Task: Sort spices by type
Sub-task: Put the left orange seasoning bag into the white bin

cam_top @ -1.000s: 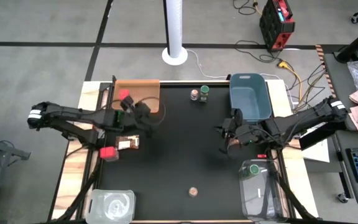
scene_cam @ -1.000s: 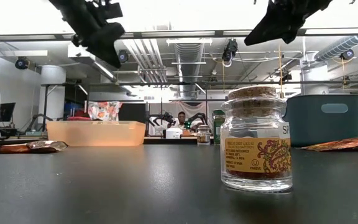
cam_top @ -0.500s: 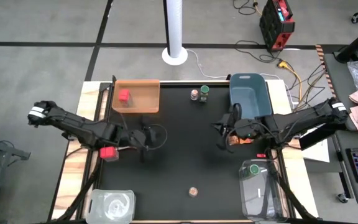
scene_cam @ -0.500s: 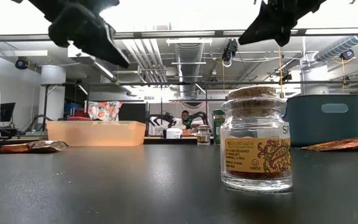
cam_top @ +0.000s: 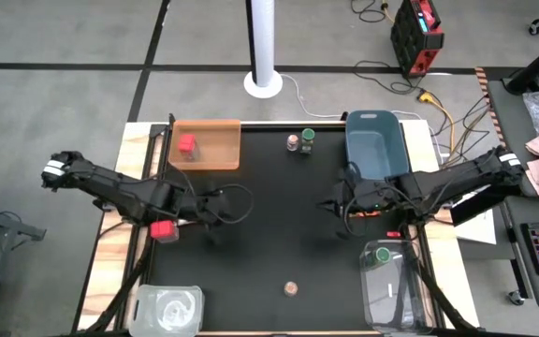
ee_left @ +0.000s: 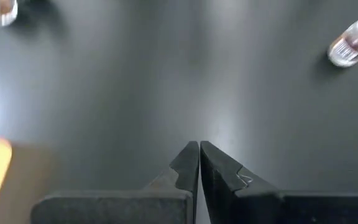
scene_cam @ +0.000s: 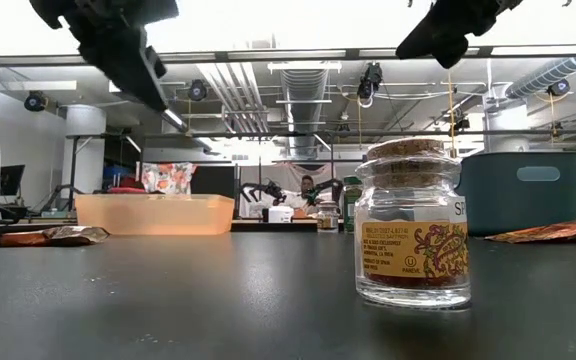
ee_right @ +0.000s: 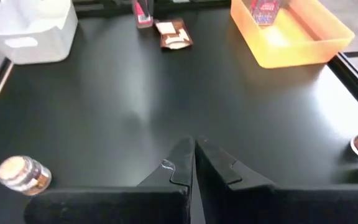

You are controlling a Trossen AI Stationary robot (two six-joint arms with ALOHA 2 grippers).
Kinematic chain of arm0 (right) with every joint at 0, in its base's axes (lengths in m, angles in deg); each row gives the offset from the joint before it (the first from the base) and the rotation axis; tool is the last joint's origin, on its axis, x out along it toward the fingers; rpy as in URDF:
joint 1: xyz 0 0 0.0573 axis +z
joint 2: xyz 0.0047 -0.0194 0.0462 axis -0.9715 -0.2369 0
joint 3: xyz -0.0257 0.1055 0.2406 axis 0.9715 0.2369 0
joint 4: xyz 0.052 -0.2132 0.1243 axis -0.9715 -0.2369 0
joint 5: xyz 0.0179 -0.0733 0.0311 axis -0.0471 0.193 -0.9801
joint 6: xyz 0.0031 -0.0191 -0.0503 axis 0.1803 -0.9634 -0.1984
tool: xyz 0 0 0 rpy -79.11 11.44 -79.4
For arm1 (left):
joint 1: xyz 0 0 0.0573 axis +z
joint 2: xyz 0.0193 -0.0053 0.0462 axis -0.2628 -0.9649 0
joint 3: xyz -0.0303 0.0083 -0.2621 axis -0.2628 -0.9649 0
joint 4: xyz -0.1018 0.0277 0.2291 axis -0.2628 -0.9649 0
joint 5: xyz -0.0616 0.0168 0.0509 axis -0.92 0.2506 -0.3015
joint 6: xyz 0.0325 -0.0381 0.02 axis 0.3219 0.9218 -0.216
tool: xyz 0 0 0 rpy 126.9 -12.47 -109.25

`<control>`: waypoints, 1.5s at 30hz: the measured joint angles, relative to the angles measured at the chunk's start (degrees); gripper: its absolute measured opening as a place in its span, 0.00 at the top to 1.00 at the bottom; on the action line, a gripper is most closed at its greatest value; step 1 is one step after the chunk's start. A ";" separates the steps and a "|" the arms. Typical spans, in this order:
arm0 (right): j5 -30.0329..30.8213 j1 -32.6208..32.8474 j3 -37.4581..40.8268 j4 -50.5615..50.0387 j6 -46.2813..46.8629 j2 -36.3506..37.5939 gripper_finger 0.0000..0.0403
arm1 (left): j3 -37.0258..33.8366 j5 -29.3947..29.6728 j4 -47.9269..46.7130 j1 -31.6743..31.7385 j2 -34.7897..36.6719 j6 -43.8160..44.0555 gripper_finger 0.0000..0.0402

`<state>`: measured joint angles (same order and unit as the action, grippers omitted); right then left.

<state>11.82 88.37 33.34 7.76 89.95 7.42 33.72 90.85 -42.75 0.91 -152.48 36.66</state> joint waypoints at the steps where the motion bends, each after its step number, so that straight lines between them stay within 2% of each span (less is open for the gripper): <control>1: 0.16 0.00 0.14 0.02 -0.16 0.00 0.98 | 0.16 0.00 -1.47 0.00 0.00 1.24 1.00; 7: 0.23 0.00 0.47 -0.02 -2.15 0.00 0.98 | 0.17 0.20 -9.99 0.10 0.00 10.90 1.00; 11: 0.27 0.00 0.50 0.02 -3.37 0.00 0.98 | 0.17 0.62 -14.53 0.66 -0.99 16.42 0.94; 16: 0.32 0.00 0.53 0.50 -4.14 0.00 0.98 | 0.17 -0.13 -18.41 0.48 -3.78 16.38 0.79; 24: 0.32 0.00 0.87 0.38 -5.09 0.00 0.98 | -1.11 2.43 -20.88 0.21 -10.36 13.21 0.45; 27: 0.32 0.00 1.48 0.42 -5.09 0.00 0.98 | -2.32 2.59 -20.89 -0.49 -12.35 11.16 0.38; 32: 0.32 0.00 2.95 0.40 -4.84 0.00 0.98 | -5.09 2.60 -21.87 -0.74 -13.53 11.36 0.36; 37: 0.32 0.00 3.44 0.41 -4.65 0.00 0.98 | -9.15 2.54 -21.84 -0.68 -13.35 12.63 0.40; 41: 0.32 0.00 3.44 0.73 -4.67 0.00 0.98 | -12.32 0.08 -21.06 -0.68 -13.36 14.46 0.42; 45: 0.32 0.00 3.44 1.45 -5.19 0.00 0.98 | -14.50 0.85 -18.06 -0.70 -13.16 14.27 0.45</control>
<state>12.14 88.37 36.78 9.21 84.76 7.42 19.22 91.69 -60.81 0.21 -165.64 50.94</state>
